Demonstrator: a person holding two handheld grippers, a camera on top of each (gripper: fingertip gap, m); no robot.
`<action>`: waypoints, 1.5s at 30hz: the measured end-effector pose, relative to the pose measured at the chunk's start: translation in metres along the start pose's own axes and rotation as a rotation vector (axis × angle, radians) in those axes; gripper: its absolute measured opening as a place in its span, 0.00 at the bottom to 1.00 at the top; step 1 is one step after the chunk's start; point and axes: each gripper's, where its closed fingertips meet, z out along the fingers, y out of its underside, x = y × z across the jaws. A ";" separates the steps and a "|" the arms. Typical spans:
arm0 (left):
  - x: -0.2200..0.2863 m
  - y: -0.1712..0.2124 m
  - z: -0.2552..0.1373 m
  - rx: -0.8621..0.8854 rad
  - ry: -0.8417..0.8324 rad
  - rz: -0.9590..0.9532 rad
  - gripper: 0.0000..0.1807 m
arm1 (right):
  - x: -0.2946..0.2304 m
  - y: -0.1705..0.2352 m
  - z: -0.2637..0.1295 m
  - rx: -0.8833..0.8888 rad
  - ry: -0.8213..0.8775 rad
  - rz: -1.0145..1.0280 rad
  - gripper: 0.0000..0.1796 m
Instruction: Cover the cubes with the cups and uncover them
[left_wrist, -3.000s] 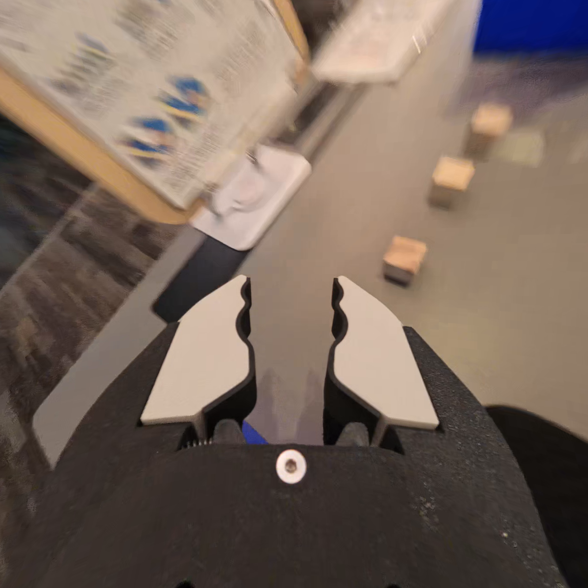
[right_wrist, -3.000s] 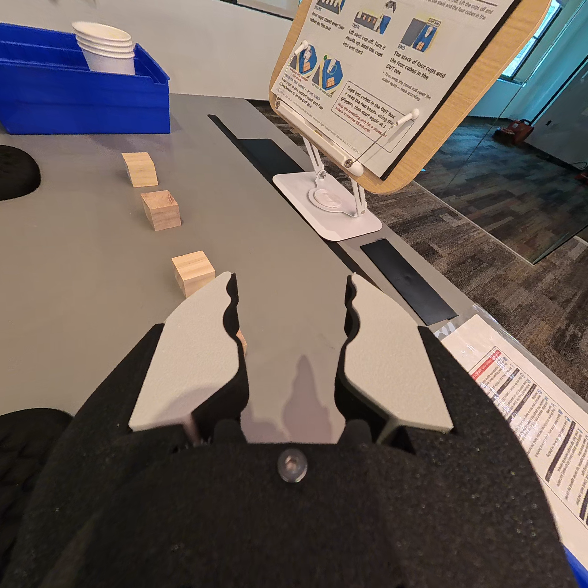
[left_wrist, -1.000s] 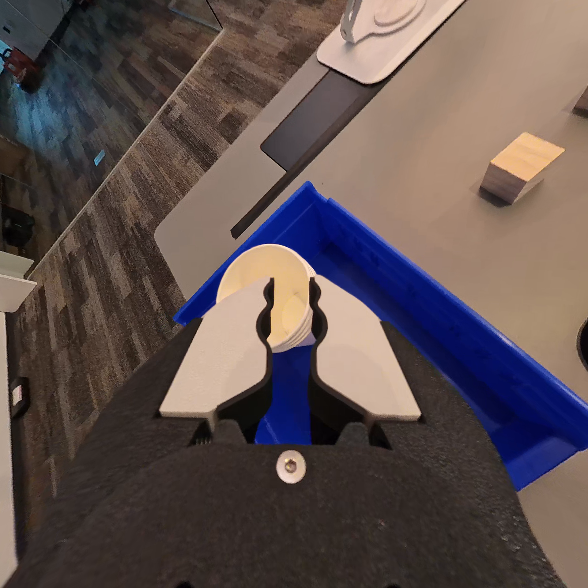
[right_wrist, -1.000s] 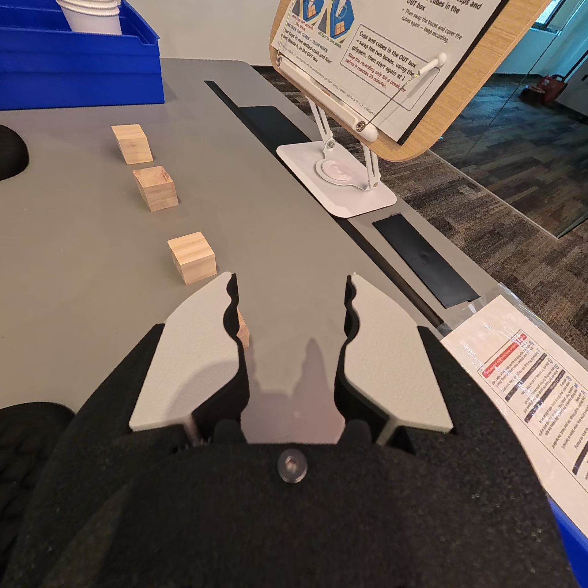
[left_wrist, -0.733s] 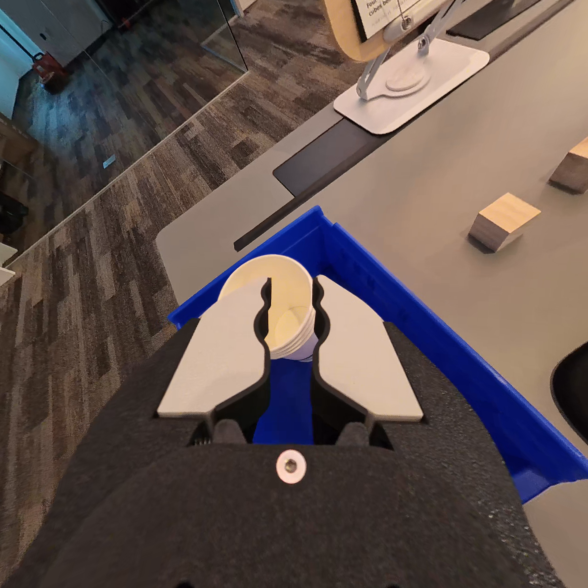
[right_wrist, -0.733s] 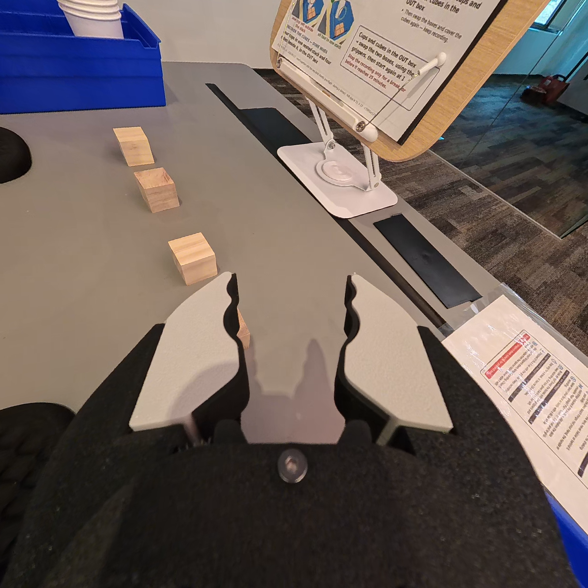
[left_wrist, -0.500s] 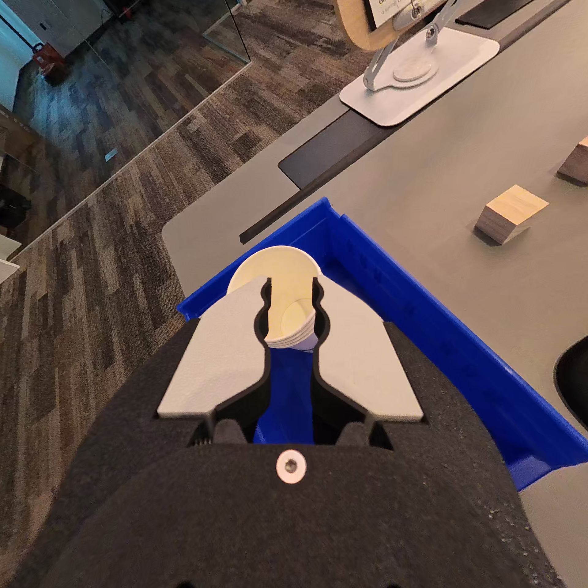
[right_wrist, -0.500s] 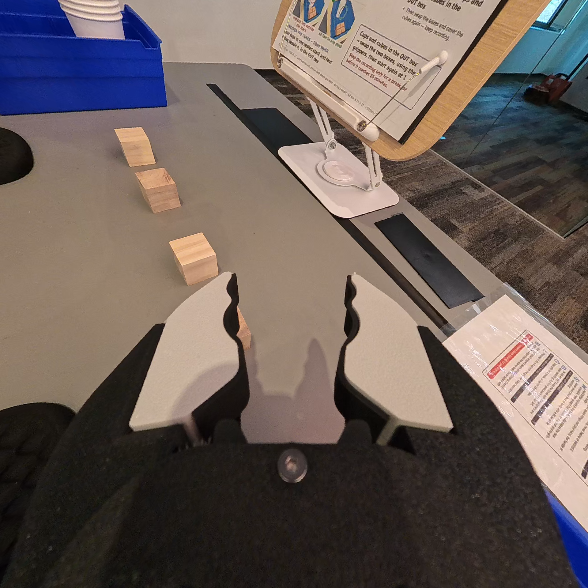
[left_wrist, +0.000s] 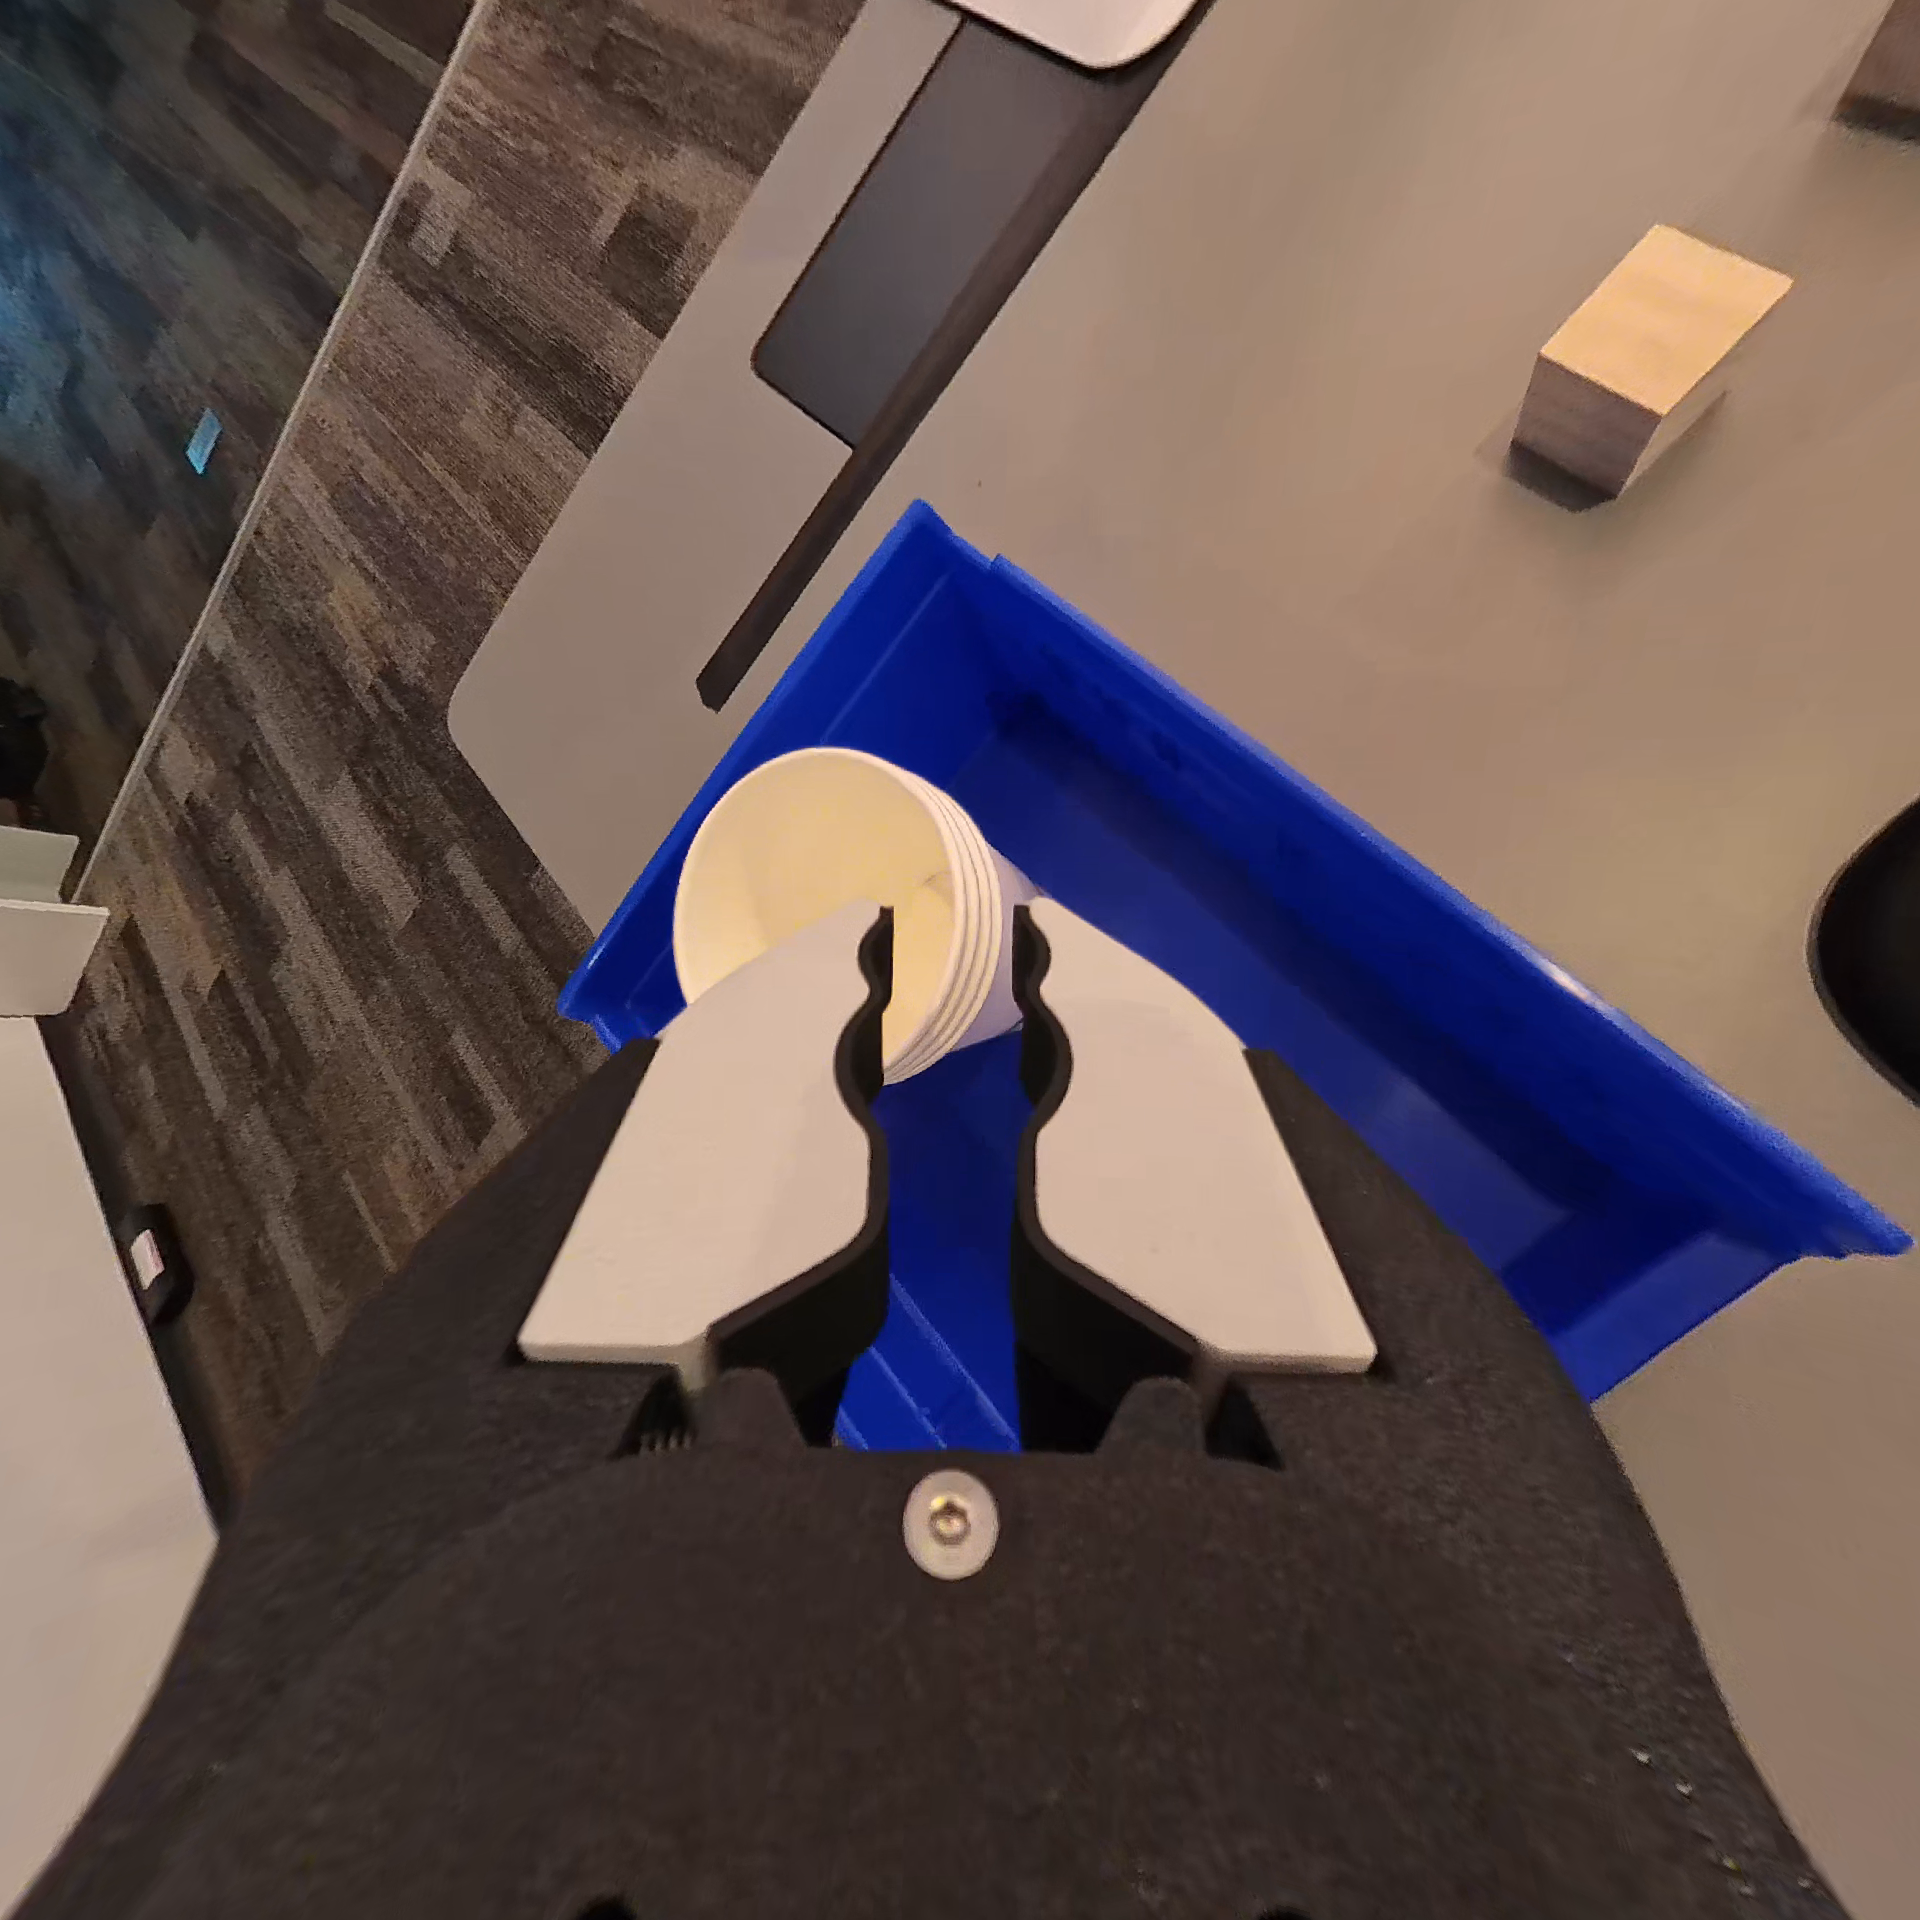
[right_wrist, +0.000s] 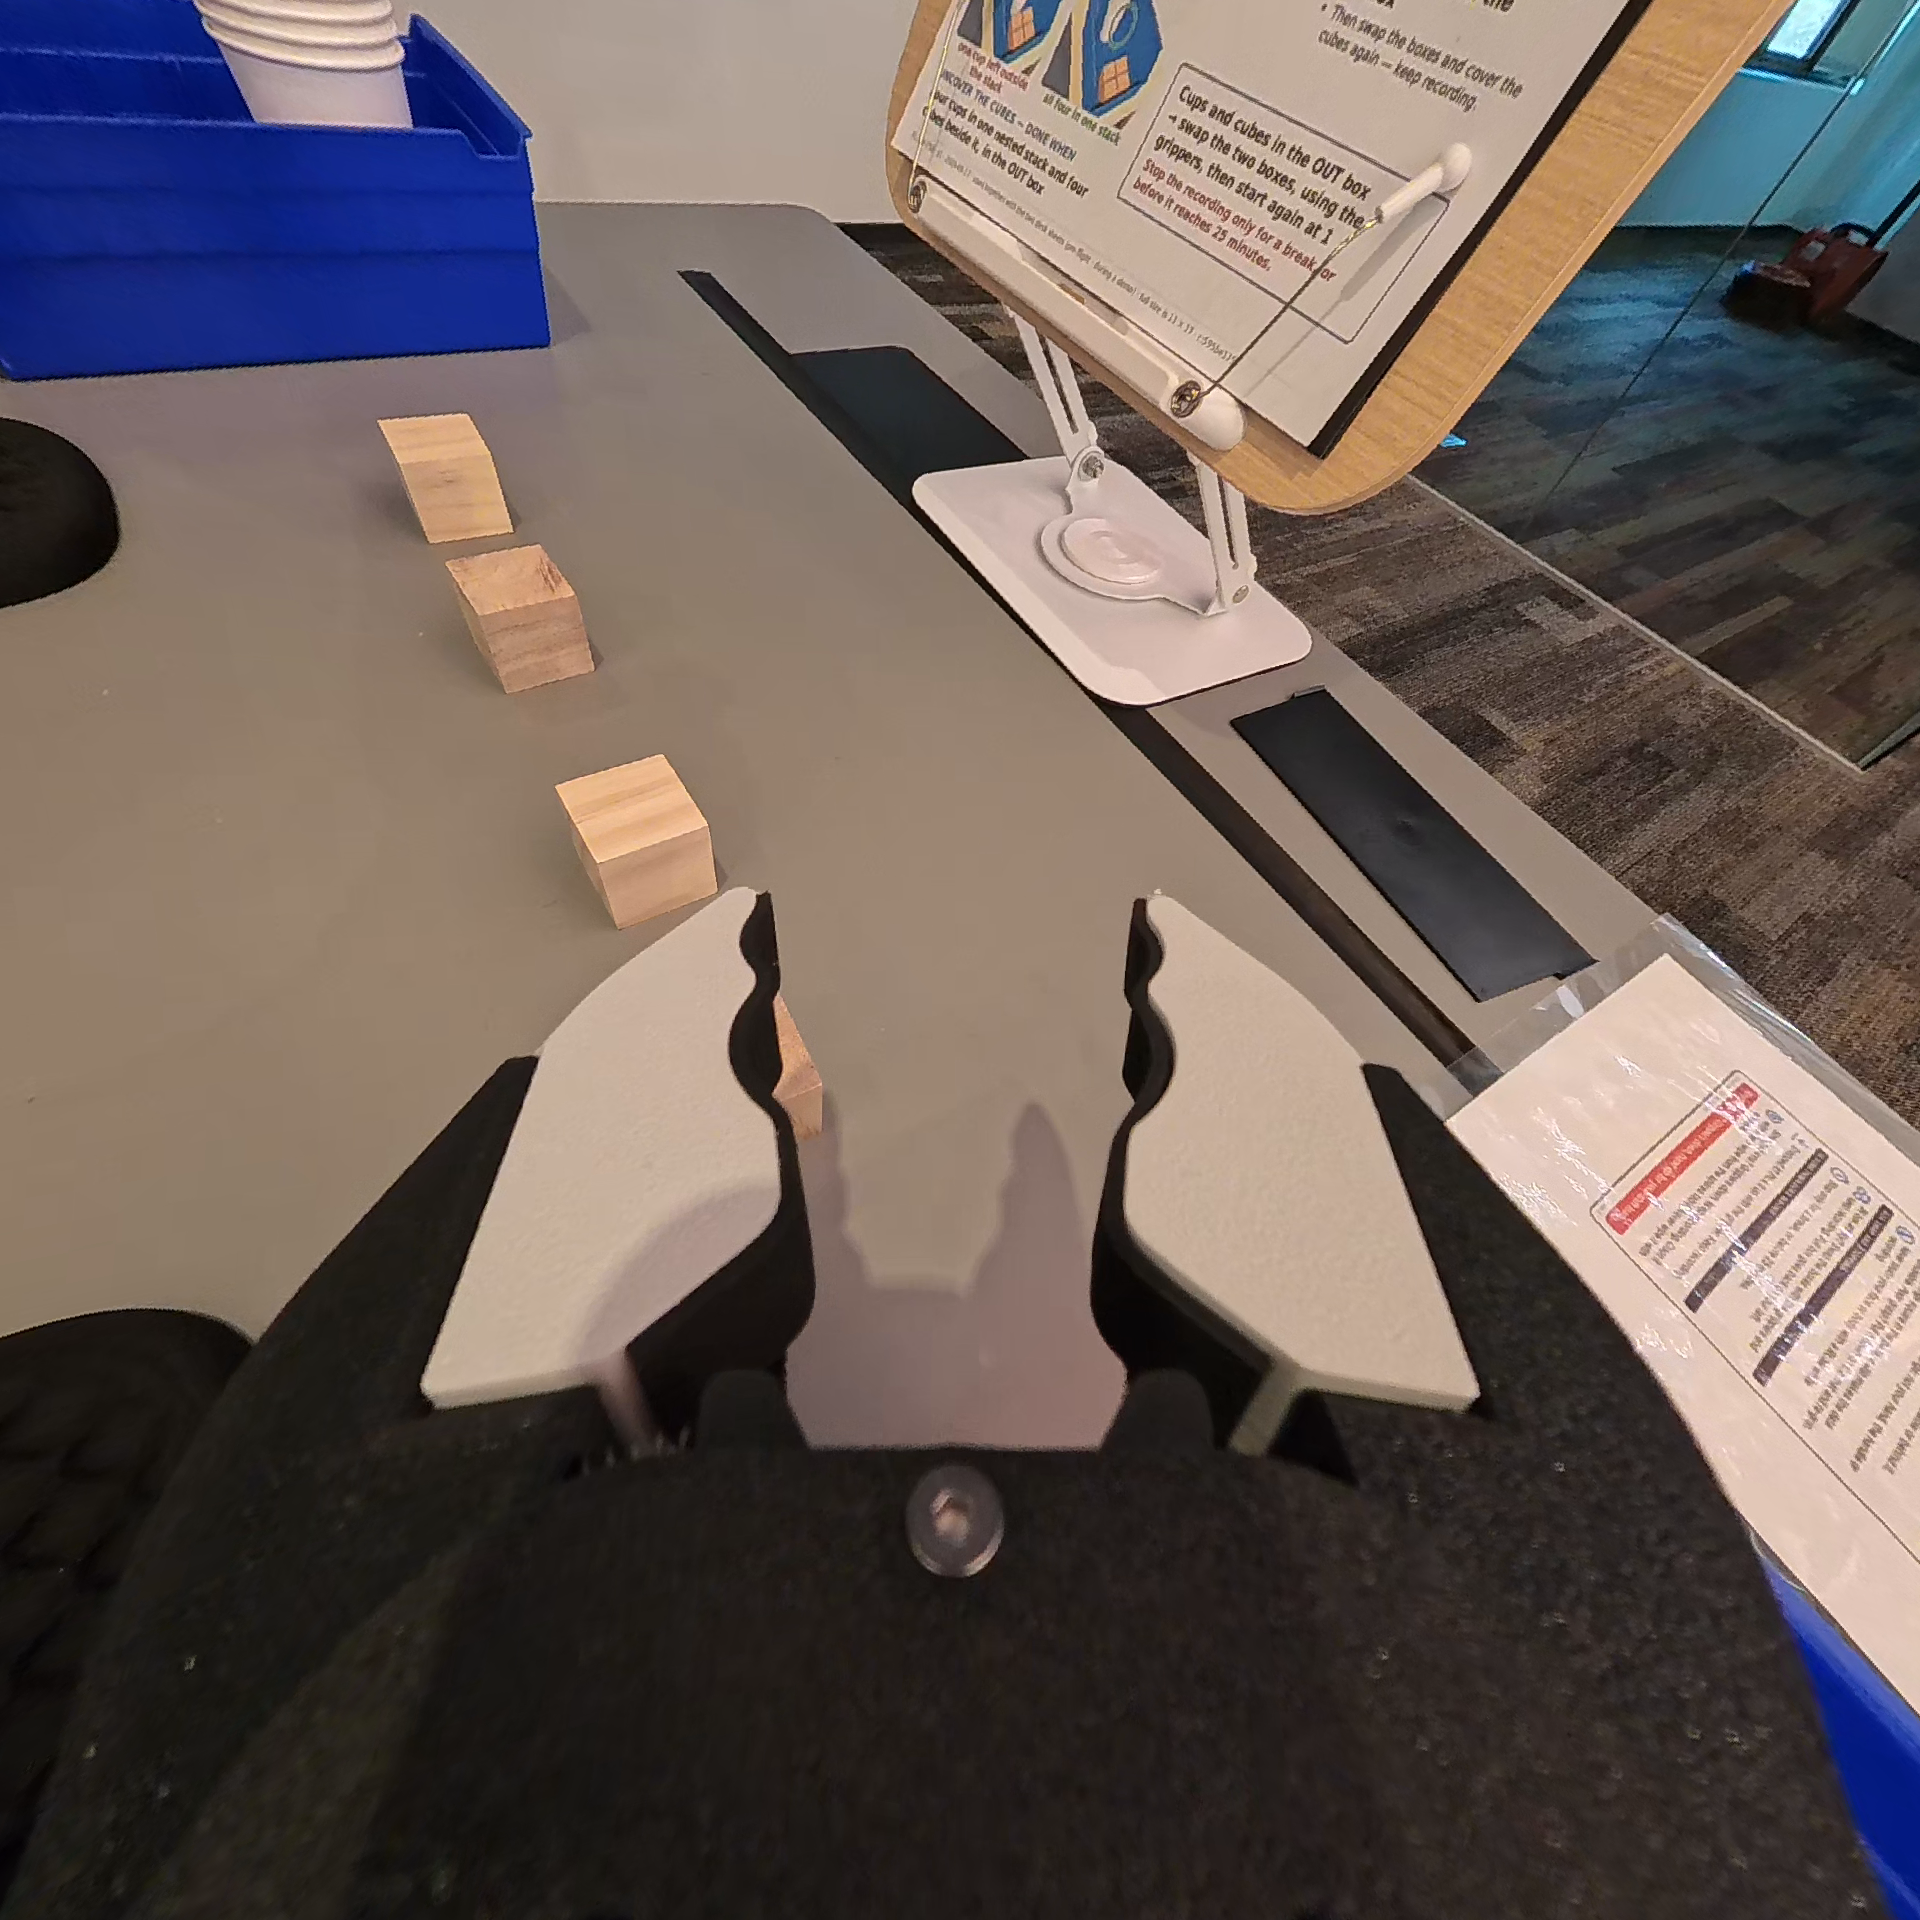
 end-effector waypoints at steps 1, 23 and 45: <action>0.001 0.001 0.000 -0.019 0.007 0.012 0.12 | 0.000 0.000 0.000 0.002 -0.001 0.001 0.35; 0.015 0.020 0.012 -0.289 0.094 0.149 0.11 | -0.001 0.002 0.002 -0.006 -0.015 0.006 0.35; -0.011 0.032 0.028 -0.363 0.012 0.210 0.10 | -0.002 0.004 0.002 -0.010 -0.023 0.013 0.35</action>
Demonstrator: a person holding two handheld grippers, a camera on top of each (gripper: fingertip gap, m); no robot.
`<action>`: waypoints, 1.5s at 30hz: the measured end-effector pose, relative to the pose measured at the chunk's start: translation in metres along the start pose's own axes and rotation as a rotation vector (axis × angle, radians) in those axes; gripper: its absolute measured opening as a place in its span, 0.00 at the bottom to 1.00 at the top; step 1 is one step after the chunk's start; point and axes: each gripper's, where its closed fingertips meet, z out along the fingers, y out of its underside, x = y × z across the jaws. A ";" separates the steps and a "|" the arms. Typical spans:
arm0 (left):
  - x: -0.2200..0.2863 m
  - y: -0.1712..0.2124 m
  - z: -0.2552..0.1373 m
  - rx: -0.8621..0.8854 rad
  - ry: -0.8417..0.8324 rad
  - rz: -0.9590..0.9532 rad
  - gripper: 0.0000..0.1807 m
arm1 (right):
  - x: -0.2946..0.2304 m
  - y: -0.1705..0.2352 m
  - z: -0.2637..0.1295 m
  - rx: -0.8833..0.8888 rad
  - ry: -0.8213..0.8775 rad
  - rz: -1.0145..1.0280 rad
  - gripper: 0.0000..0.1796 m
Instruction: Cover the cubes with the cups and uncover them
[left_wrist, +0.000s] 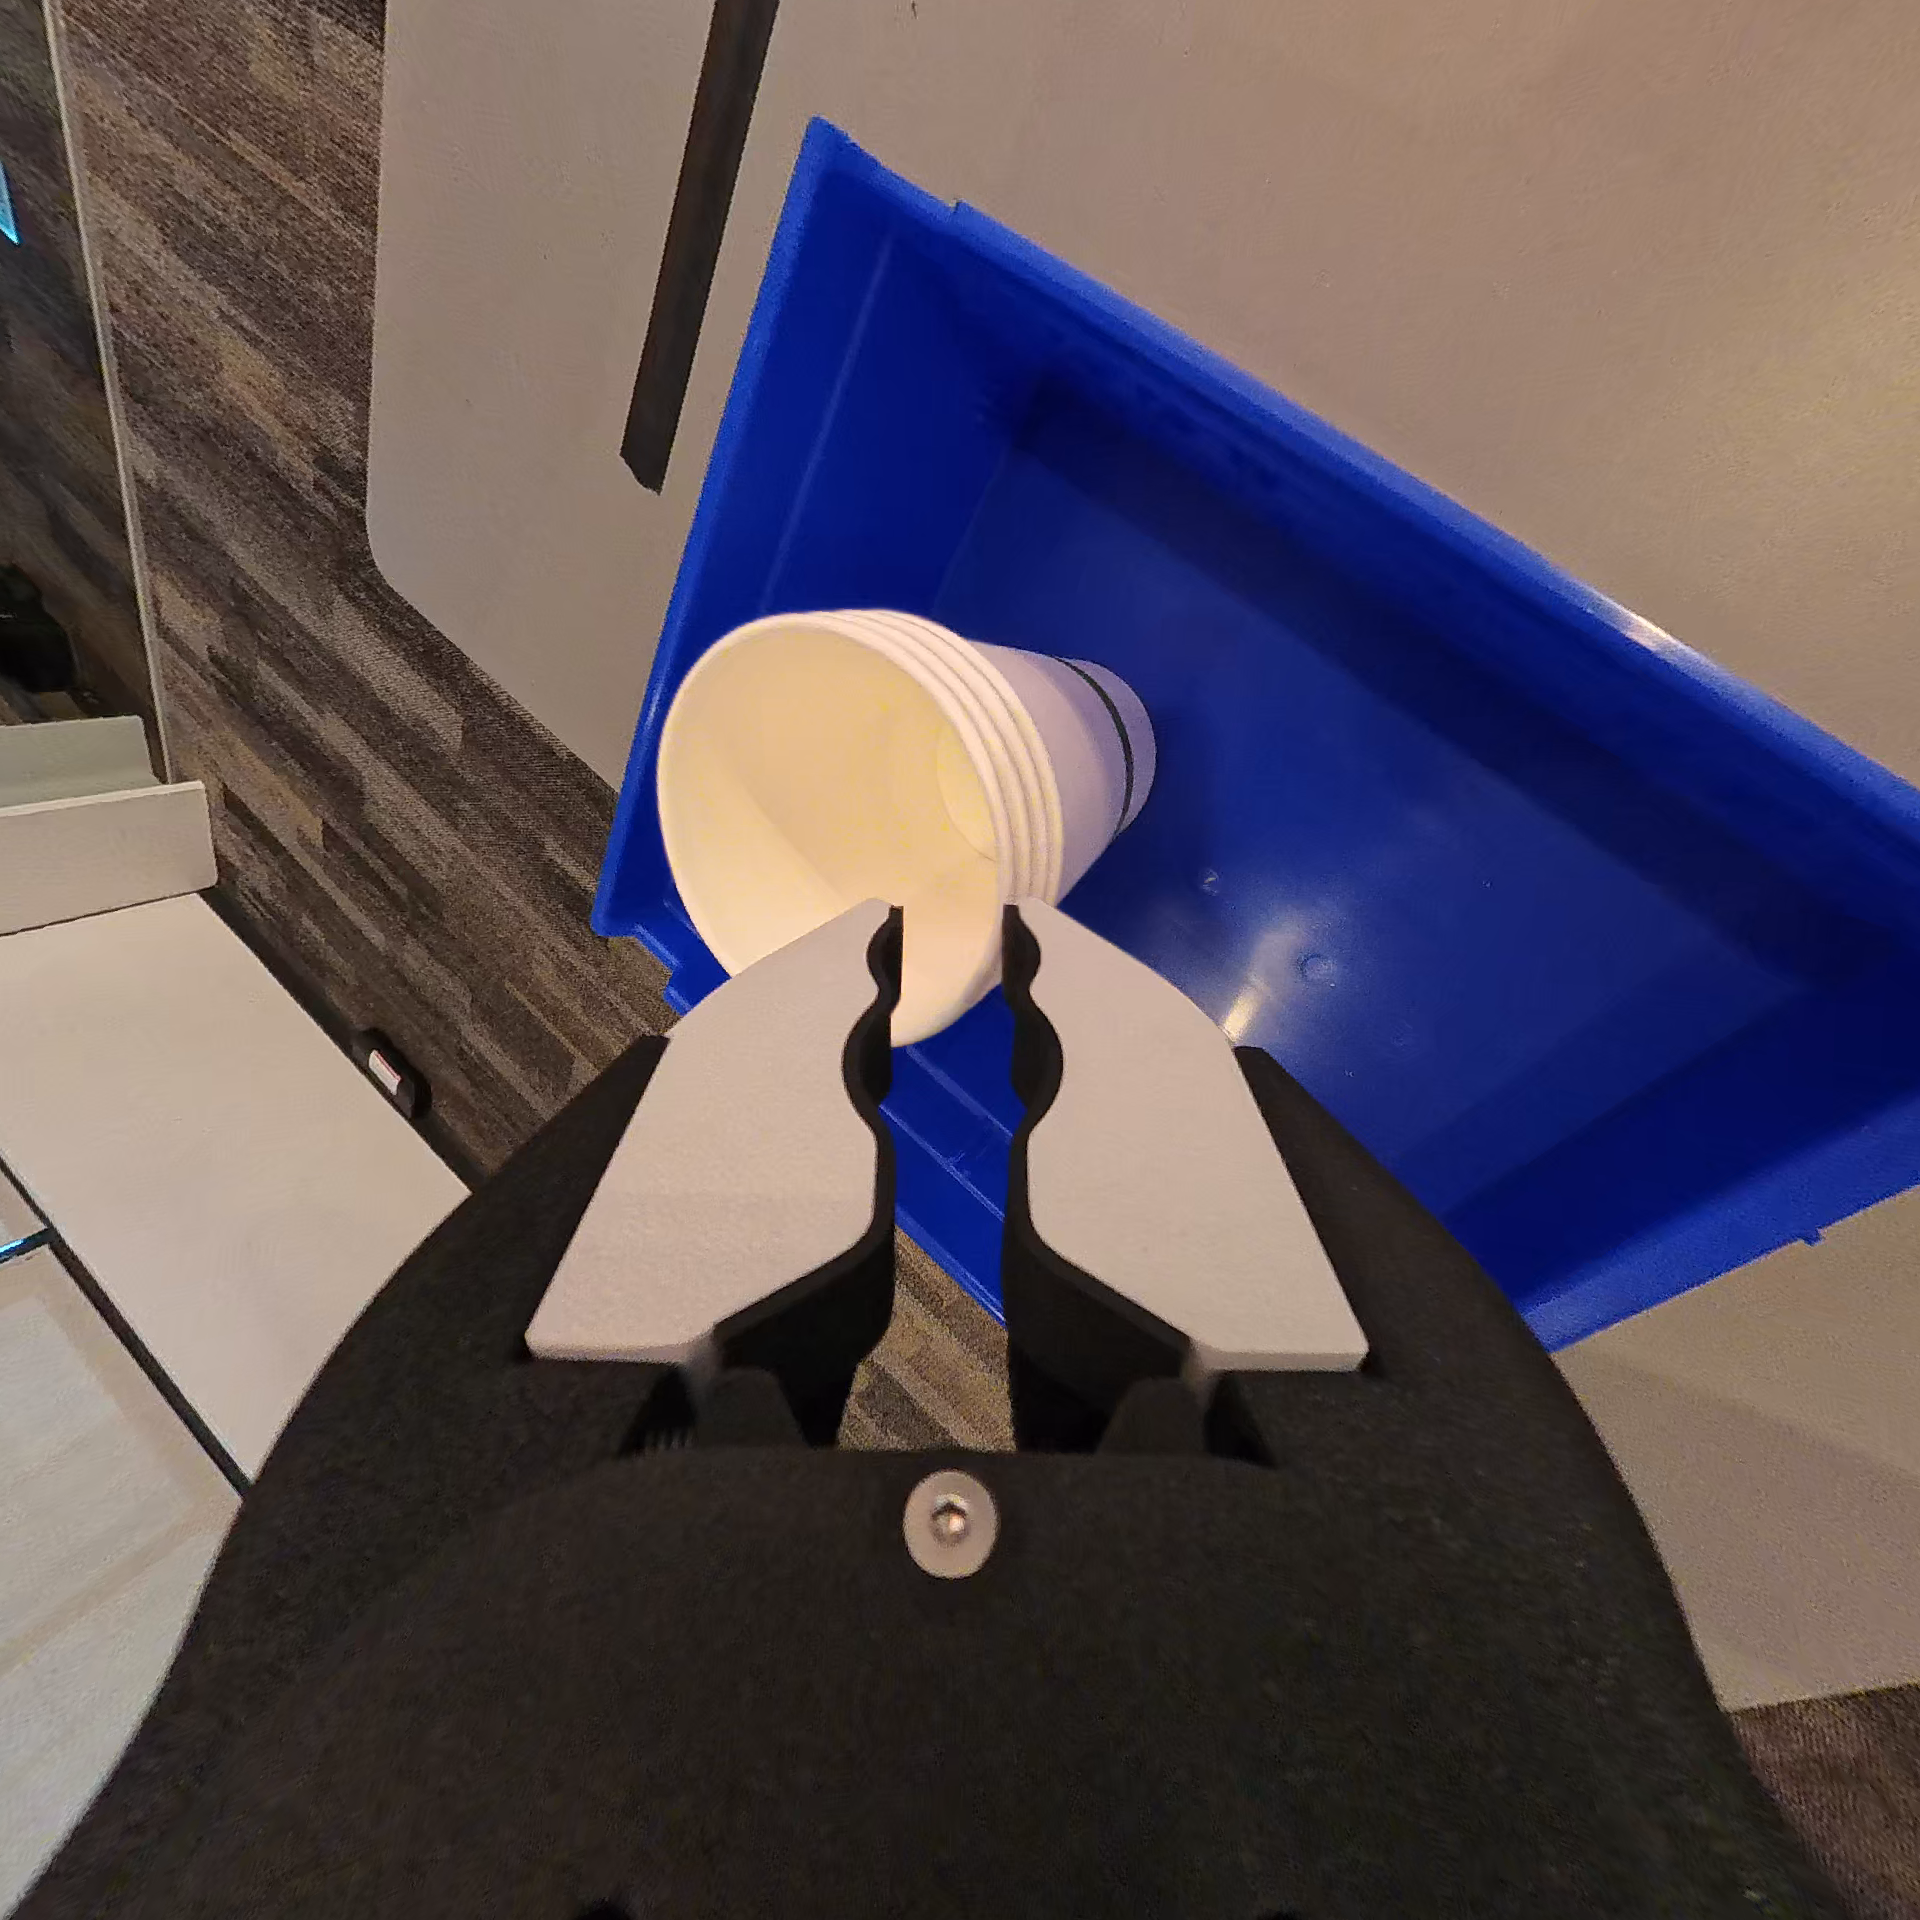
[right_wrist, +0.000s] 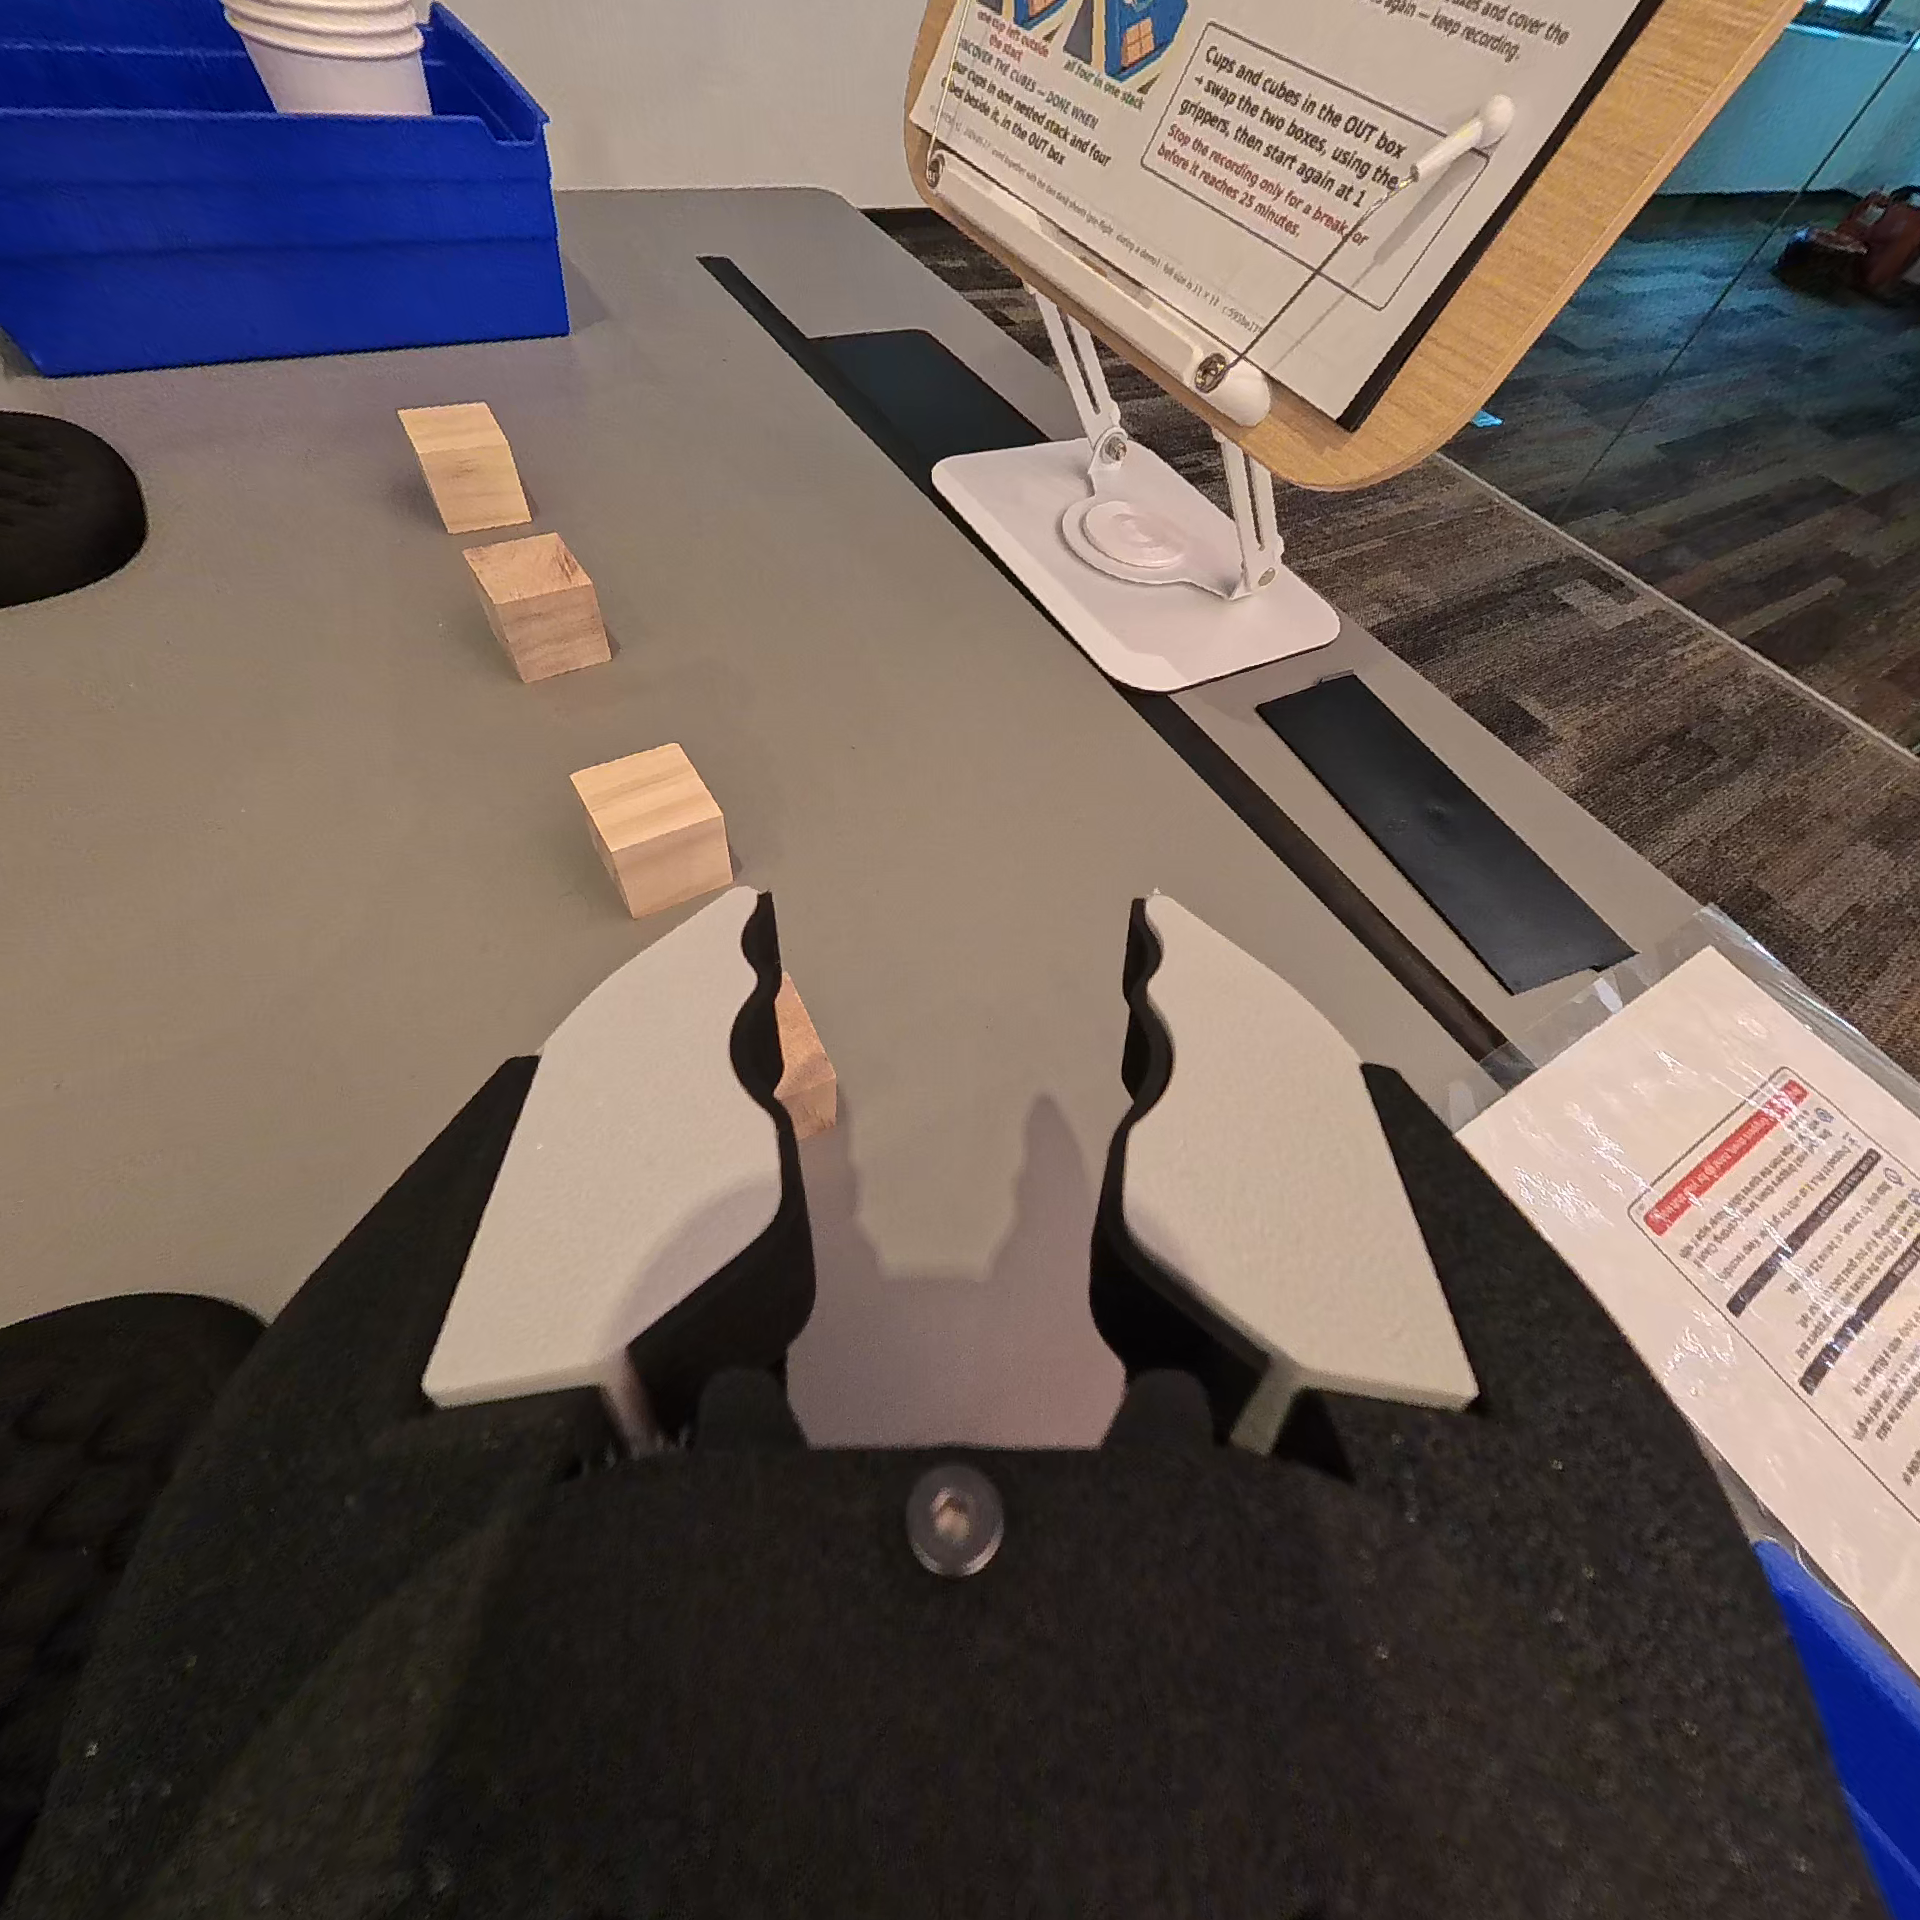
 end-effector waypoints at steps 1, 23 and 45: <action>0.000 0.000 0.001 -0.001 0.004 -0.001 0.10 | 0.000 0.000 0.000 0.002 0.001 0.002 0.35; 0.010 -0.004 0.013 -0.007 0.131 -0.027 0.09 | 0.002 0.007 0.003 -0.023 -0.005 0.015 0.35; 0.014 -0.009 0.001 0.017 0.184 -0.037 0.03 | 0.003 0.007 0.003 -0.019 -0.008 0.019 0.35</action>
